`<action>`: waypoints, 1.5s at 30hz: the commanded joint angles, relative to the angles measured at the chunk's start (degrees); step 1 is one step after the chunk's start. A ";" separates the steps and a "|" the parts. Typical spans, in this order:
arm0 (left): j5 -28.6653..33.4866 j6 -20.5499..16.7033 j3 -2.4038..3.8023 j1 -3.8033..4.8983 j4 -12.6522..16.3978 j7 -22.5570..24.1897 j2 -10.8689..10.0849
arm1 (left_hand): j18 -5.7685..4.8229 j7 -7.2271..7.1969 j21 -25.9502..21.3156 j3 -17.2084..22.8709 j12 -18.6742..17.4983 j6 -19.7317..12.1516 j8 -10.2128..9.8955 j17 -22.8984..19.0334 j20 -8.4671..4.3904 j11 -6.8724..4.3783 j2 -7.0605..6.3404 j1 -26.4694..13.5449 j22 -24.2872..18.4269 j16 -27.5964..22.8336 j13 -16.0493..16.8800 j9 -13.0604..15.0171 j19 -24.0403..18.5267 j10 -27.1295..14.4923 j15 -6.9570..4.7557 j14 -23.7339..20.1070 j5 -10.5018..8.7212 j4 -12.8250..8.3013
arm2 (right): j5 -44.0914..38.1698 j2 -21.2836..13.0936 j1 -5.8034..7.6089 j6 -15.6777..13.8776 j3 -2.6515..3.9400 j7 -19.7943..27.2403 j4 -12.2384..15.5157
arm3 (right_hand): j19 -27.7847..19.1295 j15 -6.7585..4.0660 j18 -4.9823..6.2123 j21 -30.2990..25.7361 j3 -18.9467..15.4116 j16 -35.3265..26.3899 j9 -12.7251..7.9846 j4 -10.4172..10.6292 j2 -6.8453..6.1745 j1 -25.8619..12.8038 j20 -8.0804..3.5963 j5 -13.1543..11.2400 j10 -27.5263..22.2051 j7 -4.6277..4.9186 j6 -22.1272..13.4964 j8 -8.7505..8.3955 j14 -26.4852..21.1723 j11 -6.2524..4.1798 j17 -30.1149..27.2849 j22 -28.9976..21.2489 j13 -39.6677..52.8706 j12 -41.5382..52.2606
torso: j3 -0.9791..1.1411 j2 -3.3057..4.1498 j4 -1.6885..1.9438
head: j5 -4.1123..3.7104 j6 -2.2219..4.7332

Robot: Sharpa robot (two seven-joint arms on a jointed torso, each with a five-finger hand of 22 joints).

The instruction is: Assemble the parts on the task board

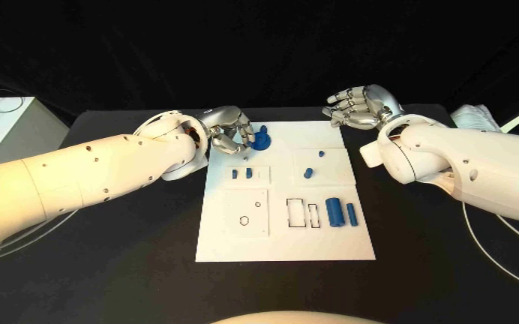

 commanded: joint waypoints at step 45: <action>-1.84 5.91 -0.94 -1.30 -2.23 -2.00 0.69 | -1.11 -0.14 0.44 -0.32 -1.20 1.10 -0.32 0.54 -0.11 -0.19 0.05 -0.51 0.59 0.69 0.02 0.34 0.66 1.50 -0.11 0.84 -0.20 -0.68 | -0.20 -0.04 -0.21 0.70 0.01 0.76 0.05 | 0.43 0.01 0.32 0.17 0.28 -0.33 -0.08 -0.19 0.51 -0.14 0.17 0.21 -0.20 2.59 -0.39 0.31 0.21 0.22 -0.10 -0.15 -0.15 0.43 | 0.01 0.02 -0.07 | 0.76 -0.28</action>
